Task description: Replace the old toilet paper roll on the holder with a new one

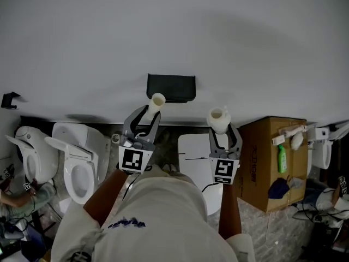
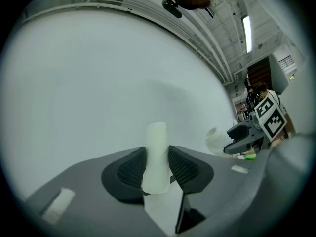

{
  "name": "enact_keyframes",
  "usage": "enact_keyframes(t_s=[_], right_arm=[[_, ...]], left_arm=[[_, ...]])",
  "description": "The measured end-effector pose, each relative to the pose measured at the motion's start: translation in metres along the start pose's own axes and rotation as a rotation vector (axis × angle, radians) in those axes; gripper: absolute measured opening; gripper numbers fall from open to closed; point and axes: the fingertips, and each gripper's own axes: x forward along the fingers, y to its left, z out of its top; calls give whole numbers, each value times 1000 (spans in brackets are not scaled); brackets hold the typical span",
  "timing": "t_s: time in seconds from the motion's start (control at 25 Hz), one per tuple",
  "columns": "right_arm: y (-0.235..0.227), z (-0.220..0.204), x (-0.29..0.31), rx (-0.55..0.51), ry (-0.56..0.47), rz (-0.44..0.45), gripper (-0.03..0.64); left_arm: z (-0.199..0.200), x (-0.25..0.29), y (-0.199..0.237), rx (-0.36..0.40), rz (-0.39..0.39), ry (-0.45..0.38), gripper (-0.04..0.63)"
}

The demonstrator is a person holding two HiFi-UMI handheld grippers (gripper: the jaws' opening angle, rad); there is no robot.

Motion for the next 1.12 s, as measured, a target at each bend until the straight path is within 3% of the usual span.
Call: enact_keyframes(t_s=[0.2, 0.6, 0.92, 1.12], right_arm=[[5, -6, 14, -152, 37, 32, 264], [22, -11, 42, -331, 77, 70, 264], [21, -23, 66, -573, 145, 81, 264], [22, -31, 77, -781, 175, 77, 265]], left_arm=[[-7, -8, 11, -16, 34, 15, 149], [-14, -22, 28, -35, 68, 29, 149], [-18, -27, 31, -35, 76, 40, 150], [-19, -31, 33, -43, 90, 50, 150]])
